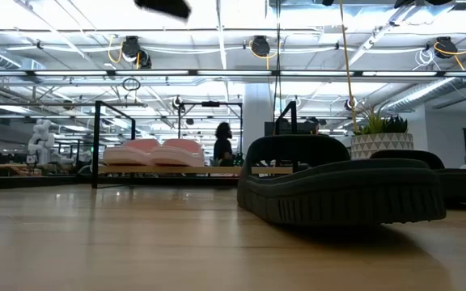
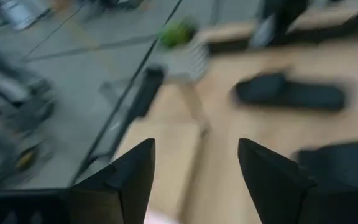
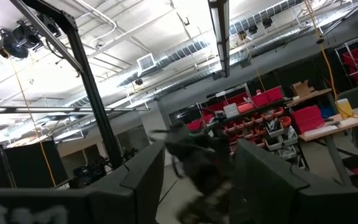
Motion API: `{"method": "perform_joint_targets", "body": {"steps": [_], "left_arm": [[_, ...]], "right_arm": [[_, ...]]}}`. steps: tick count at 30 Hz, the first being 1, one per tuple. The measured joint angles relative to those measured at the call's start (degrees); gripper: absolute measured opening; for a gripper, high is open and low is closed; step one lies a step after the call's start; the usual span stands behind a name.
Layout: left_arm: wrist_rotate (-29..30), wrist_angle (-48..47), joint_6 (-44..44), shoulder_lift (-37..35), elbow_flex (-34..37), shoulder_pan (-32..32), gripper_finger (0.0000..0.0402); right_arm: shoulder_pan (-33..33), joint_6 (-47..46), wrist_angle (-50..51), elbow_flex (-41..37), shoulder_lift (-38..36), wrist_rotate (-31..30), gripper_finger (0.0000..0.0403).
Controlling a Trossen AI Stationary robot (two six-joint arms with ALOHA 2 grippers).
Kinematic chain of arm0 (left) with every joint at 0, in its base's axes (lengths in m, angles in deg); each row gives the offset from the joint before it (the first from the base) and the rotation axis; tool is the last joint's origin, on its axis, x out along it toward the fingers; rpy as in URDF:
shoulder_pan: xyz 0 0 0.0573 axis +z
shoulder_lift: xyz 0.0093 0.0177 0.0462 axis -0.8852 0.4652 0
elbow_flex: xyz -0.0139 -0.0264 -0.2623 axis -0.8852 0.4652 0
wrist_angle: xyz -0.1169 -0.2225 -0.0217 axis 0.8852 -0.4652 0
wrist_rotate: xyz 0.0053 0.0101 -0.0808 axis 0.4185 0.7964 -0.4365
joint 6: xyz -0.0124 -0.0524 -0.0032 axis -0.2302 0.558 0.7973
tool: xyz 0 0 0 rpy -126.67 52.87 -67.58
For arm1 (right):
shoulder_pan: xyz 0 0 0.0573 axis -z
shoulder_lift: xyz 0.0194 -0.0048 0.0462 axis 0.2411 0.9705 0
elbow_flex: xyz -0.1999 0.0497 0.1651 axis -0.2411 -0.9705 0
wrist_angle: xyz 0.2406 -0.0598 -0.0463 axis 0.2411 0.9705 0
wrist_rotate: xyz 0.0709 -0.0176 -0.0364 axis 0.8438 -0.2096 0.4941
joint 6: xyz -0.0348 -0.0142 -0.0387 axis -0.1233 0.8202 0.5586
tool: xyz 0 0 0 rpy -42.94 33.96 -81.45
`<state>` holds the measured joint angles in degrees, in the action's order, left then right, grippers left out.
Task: Pick and place slides into the shelf
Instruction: Put the left black slipper on the shelf
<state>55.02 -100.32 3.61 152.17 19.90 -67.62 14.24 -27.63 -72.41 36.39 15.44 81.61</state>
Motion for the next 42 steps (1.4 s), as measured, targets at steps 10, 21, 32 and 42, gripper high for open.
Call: {"method": "perform_joint_targets", "body": {"steps": [10, 21, 32, 42], "left_arm": [[13.4, -0.2, 7.8, 9.7, -15.5, -18.9, 0.022], [25.4, -5.8, 17.4, 19.1, -29.6, -27.8, 0.0189], [29.6, -13.7, 29.5, 19.0, -30.0, -30.6, 0.0188], [26.6, -19.0, 33.9, 19.0, -30.0, -30.8, 0.0188]], "right_arm": [[-0.7, -3.1, -1.8, 0.0, 0.0, 6.7, 0.0185], [-24.2, 1.6, -6.7, 1.6, 0.6, 10.3, 0.0185], [-49.3, 29.5, 0.6, 11.0, 12.2, -1.6, 0.0185], [-52.0, 26.9, -1.9, 11.1, 14.0, -2.1, 0.0185]]}}
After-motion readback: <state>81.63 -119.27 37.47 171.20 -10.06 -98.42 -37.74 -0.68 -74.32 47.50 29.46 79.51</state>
